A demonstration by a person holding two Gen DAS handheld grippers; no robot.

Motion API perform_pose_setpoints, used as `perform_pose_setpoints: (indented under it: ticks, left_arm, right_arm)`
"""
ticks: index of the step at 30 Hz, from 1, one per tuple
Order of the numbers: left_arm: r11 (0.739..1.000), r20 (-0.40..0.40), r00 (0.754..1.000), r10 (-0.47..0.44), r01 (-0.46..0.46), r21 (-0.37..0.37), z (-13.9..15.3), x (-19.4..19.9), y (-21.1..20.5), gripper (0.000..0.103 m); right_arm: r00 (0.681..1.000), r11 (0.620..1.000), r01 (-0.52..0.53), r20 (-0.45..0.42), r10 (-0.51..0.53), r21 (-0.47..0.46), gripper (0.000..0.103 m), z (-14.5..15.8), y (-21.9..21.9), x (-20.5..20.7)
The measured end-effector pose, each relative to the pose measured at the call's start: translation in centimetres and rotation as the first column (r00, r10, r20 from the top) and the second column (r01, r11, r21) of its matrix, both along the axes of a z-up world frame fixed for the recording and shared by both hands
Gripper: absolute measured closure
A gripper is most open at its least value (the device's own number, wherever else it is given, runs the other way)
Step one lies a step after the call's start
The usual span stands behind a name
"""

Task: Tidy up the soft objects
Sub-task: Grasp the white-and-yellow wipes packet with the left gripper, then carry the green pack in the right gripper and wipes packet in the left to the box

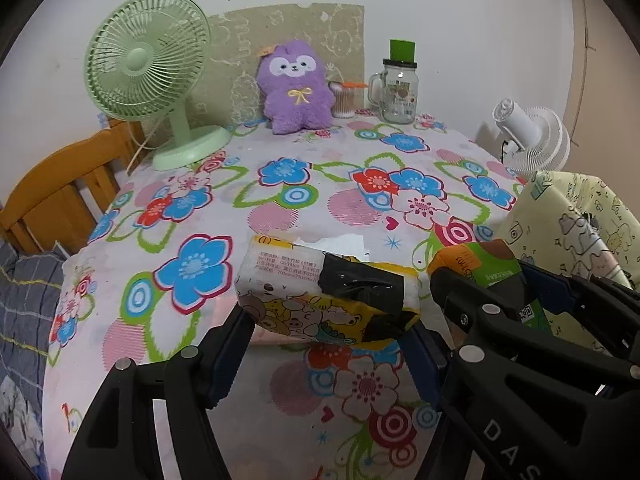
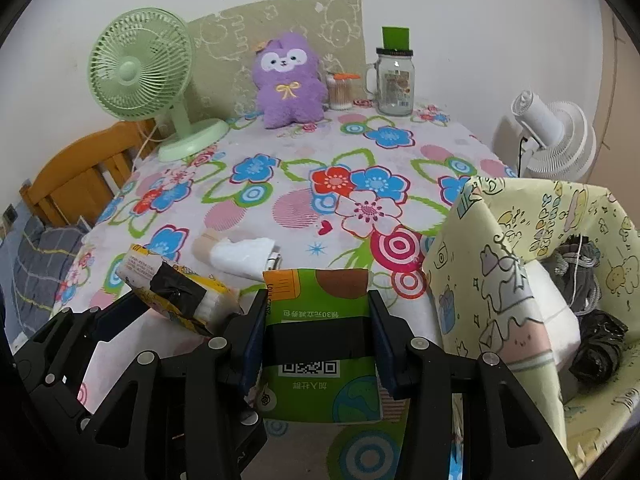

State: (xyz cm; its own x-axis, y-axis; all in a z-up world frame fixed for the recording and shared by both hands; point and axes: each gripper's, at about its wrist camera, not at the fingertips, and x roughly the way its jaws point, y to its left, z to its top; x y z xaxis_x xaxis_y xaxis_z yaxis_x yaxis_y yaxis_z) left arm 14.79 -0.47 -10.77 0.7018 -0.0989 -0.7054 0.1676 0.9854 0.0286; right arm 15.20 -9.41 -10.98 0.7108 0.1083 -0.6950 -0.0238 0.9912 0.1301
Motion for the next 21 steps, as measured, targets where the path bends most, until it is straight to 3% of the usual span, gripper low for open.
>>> perform_pose_setpoints:
  ticks: [21]
  left_arm:
    - [0.997,0.106,0.992,0.071,-0.069,-0.023,4.5,-6.1,0.9,0.030]
  right_arm:
    - [0.992,0.998,-0.062,0.111,0.064,-0.016,0.053,4.7,0.9,-5.8]
